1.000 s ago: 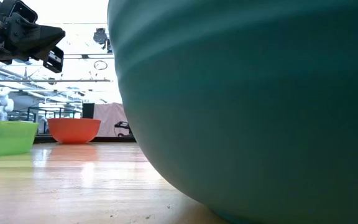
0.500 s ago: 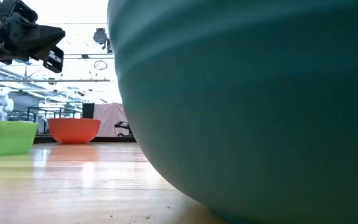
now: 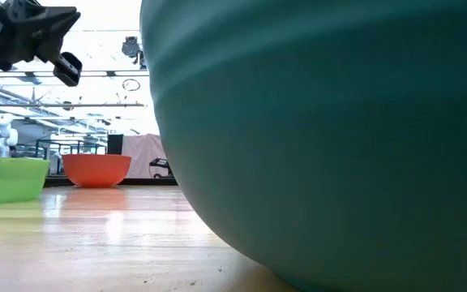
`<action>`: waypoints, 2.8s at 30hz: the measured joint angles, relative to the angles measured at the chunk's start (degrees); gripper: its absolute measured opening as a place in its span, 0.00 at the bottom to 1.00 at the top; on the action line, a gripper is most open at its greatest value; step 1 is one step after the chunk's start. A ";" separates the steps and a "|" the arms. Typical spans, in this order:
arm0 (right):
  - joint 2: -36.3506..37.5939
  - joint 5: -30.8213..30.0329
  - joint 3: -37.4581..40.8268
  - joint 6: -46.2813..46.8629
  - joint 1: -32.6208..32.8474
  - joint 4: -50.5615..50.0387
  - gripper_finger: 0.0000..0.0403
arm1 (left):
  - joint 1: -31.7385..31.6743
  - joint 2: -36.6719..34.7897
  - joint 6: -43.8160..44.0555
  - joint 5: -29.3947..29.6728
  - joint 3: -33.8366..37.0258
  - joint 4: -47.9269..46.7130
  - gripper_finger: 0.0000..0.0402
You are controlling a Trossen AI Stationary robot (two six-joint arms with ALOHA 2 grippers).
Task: Place and stack bowls onto a shelf
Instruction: Stack the small green bowl on top of the small orange bowl on the shelf
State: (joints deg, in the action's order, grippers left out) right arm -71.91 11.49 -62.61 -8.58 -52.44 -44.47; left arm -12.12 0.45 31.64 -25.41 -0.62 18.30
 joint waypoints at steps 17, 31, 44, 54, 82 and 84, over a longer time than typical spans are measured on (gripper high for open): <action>20.66 2.33 0.00 5.18 8.87 10.18 0.21 | -0.06 0.10 2.39 5.38 -1.06 2.52 0.08; 33.90 10.28 0.00 9.63 16.05 18.94 0.21 | -0.06 19.06 -15.61 11.65 -34.48 -47.64 0.01; 37.91 17.35 0.00 9.51 17.00 21.11 0.21 | -0.03 42.41 5.85 5.69 -46.88 -63.20 0.08; 38.28 20.61 0.00 9.28 17.00 21.09 0.21 | 3.92 53.28 11.41 1.40 -46.88 -63.16 0.26; 38.28 21.83 0.00 5.96 16.97 21.09 0.21 | 21.64 74.89 -19.52 28.35 -46.84 -75.45 0.30; 38.28 21.83 0.00 5.96 16.96 21.08 0.21 | 21.64 76.54 -20.20 28.53 -46.84 -75.25 0.30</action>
State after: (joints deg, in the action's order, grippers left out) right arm -33.63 33.32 -62.61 -2.62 -35.48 -23.39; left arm 9.52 76.99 11.44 3.12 -47.46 -56.95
